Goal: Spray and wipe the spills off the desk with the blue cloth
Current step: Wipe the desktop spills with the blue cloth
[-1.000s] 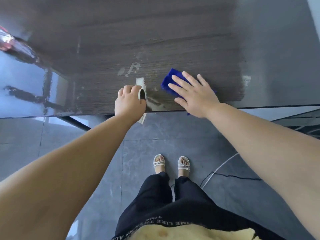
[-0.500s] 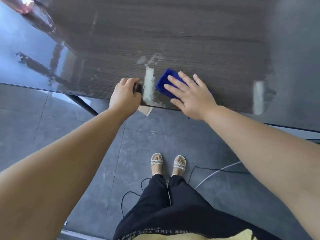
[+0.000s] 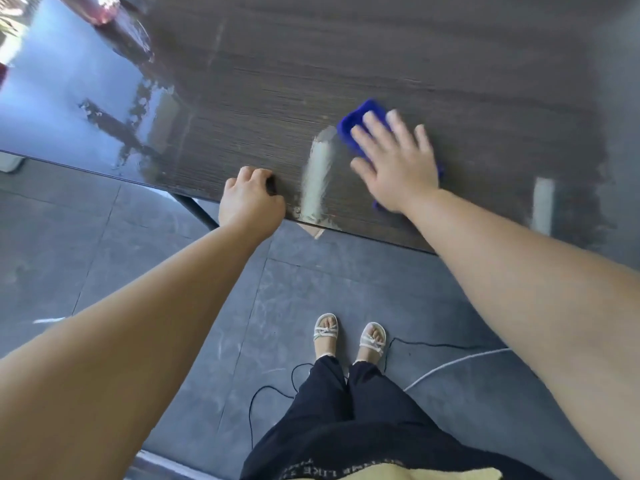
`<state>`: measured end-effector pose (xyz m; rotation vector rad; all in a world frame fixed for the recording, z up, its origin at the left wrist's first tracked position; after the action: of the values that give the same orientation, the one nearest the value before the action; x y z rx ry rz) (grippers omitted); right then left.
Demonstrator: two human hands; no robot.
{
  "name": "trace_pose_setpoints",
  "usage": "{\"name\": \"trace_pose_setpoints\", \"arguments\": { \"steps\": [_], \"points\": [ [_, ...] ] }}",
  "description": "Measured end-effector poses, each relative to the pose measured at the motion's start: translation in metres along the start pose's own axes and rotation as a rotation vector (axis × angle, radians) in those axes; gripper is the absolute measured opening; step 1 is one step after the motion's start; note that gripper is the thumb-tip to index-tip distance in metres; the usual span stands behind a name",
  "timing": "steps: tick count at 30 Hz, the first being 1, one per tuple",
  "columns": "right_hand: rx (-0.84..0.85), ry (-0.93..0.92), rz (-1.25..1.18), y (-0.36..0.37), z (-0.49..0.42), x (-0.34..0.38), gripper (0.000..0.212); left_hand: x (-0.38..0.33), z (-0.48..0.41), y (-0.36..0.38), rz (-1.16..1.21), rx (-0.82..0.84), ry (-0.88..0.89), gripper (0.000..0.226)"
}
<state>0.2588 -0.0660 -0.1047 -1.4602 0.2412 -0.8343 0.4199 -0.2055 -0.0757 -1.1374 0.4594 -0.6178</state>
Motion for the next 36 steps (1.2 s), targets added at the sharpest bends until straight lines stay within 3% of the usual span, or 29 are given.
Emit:
{"name": "trace_pose_setpoints", "arguments": {
  "steps": [2, 4, 8, 10, 13, 15, 16, 19, 21, 23, 27, 31, 36],
  "points": [
    [-0.073, 0.249, -0.055, -0.009, -0.019, -0.015, 0.057, 0.002, -0.004, -0.002, 0.002, 0.008, 0.011, 0.049],
    [-0.056, 0.26, -0.047, -0.001, -0.026, 0.012, 0.061, 0.006, -0.006, -0.004, 0.021, 0.013, 0.01, 0.048],
    [0.162, -0.326, 0.032, 0.028, -0.004, 0.086, 0.059, 0.008, -0.006, -0.005, 0.049, 0.0, 0.02, 0.047],
    [0.183, -0.427, 0.058, 0.022, -0.007, 0.073, 0.058, 0.01, -0.005, -0.003, 0.059, 0.001, 0.031, 0.048],
    [0.063, -0.06, 0.031, 0.007, -0.034, 0.028, 0.056, 0.014, -0.004, -0.002, 0.088, 0.006, 0.042, 0.049],
    [0.003, 0.053, 0.012, 0.011, -0.031, 0.047, 0.059, 0.019, -0.006, -0.002, 0.136, 0.0, 0.027, 0.048],
    [0.016, 0.001, 0.014, 0.02, -0.024, 0.068, 0.061, 0.021, -0.007, -0.003, 0.164, -0.005, 0.02, 0.047],
    [0.148, -0.428, 0.033, 0.048, 0.022, 0.125, 0.061, 0.028, -0.006, -0.004, 0.242, -0.023, -0.004, 0.043],
    [0.185, -0.601, 0.05, 0.046, 0.043, 0.114, 0.057, 0.033, -0.005, -0.006, 0.273, -0.052, -0.009, 0.042],
    [0.162, -0.651, 0.084, 0.037, 0.054, 0.082, 0.053, 0.035, -0.001, -0.004, 0.292, -0.071, -0.013, 0.042],
    [0.136, -0.553, 0.101, 0.023, 0.057, 0.044, 0.058, 0.033, 0.007, -0.001, 0.324, -0.108, -0.007, 0.043],
    [0.101, -0.422, 0.075, 0.041, 0.04, 0.104, 0.061, 0.046, 0.011, -0.004, 0.315, -0.129, -0.051, 0.045],
    [0.214, -0.447, 0.149, 0.063, 0.025, 0.159, 0.057, 0.058, 0.004, -0.005, 0.32, -0.103, -0.066, 0.042]
  ]
}}
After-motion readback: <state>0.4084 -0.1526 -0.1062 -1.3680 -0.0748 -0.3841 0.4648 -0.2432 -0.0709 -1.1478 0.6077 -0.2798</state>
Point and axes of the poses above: each hand's wrist, its own z-axis away from the middle knuckle, its own y-axis out of the palm, x = y × z, the point moved 10 cm from there along -z, towards the middle knuckle, and after that the axes turned 12 degrees about -z, right-handed, at the moved point
